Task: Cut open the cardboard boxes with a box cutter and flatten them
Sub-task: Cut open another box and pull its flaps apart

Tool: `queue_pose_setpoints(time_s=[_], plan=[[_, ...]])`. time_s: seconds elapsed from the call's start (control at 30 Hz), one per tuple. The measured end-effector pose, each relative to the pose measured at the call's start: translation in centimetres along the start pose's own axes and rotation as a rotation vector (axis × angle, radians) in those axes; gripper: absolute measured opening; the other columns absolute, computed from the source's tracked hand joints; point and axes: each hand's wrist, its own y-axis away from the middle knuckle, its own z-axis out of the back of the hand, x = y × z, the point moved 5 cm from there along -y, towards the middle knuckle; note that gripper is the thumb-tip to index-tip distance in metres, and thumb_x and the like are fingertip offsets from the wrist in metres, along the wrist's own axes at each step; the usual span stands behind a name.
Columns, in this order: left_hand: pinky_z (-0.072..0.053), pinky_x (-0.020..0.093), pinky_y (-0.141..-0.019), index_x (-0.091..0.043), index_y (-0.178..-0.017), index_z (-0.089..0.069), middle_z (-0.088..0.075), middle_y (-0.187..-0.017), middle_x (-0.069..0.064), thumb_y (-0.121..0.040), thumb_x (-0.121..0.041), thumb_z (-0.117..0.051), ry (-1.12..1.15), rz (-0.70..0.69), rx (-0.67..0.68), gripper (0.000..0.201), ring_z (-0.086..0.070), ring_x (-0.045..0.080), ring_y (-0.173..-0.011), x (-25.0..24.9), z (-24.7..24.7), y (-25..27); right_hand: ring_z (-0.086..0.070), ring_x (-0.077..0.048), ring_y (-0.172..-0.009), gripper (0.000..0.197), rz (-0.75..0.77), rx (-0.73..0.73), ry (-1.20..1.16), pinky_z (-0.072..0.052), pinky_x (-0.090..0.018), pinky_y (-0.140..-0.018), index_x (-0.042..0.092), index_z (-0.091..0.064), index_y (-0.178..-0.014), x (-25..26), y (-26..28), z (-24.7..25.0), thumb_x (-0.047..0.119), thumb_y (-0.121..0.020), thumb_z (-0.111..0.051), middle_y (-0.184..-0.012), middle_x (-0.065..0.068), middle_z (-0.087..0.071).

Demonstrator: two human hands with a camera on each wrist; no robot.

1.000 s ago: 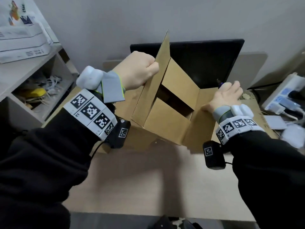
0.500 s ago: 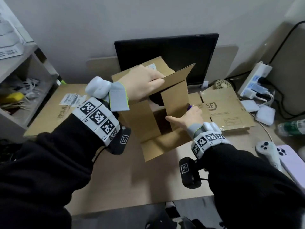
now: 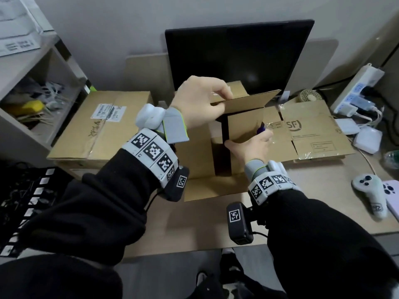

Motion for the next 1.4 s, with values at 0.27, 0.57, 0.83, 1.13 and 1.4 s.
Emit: queue_pose_setpoints(time_s=[0.27, 0.57, 0.83, 1.13, 1.4], plan=[[-0.023, 0.039, -0.114, -0.003, -0.140, -0.037, -0.035, -0.142, 0.019, -0.075, -0.046, -0.068, -0.069, 0.376, -0.513, 0.084, -0.033, 0.034, -0.134, 9.8, 0.8, 2.8, -0.049, -0.026, -0.111, 0.095, 0.003, 0.021, -0.137, -0.048, -0.038, -0.093, 0.008, -0.028, -0.127, 2.0, -1.0, 0.5, 0.039, -0.056, -0.082, -0.123, -0.008, -0.042], [-0.015, 0.030, -0.114, -0.001, -0.149, 0.006, -0.004, -0.156, 0.013, -0.060, -0.037, -0.089, 0.182, 0.888, -0.331, 0.135, -0.011, 0.025, -0.144, 11.2, -7.7, 5.7, -0.045, -0.021, -0.092, 0.079, 0.024, 0.103, -0.161, -0.053, -0.041, -0.082, 0.013, -0.030, -0.120, 3.6, -0.5, 0.0, 0.040, -0.063, -0.077, -0.113, -0.003, -0.043], [-0.020, 0.027, -0.112, -0.003, -0.147, -0.007, -0.015, -0.151, 0.012, -0.062, -0.022, -0.083, 0.158, 0.792, -0.191, 0.115, -0.019, 0.028, -0.141, 13.0, -8.5, 5.9, -0.050, -0.019, -0.088, 0.062, 0.049, 0.183, -0.261, -0.044, -0.027, -0.060, 0.011, -0.031, -0.117, 1.1, -1.2, 0.5, 0.028, -0.073, -0.072, -0.099, 0.000, -0.047], [-0.017, 0.020, -0.111, -0.022, -0.153, -0.010, -0.013, -0.160, -0.002, -0.069, -0.003, -0.065, 0.109, 0.446, 0.254, 0.103, -0.018, 0.016, -0.145, 12.2, -9.1, 7.5, -0.051, -0.015, -0.061, 0.029, -0.373, 0.084, -0.826, -0.045, -0.023, -0.051, 0.014, -0.043, -0.098, -6.2, -4.5, 1.5, 0.021, -0.073, -0.055, -0.080, -0.002, -0.051], [-0.017, 0.036, -0.119, -0.025, -0.153, -0.011, -0.006, -0.161, -0.004, -0.069, -0.014, -0.071, -0.198, 0.274, 0.822, 0.104, -0.011, 0.020, -0.147, 9.5, -15.6, 11.0, -0.061, -0.026, -0.079, 0.026, -0.720, 0.083, -0.875, -0.054, -0.040, -0.075, 0.013, -0.058, -0.106, -13.1, -4.8, 1.0, 0.012, -0.084, -0.046, -0.093, -0.009, -0.063]])
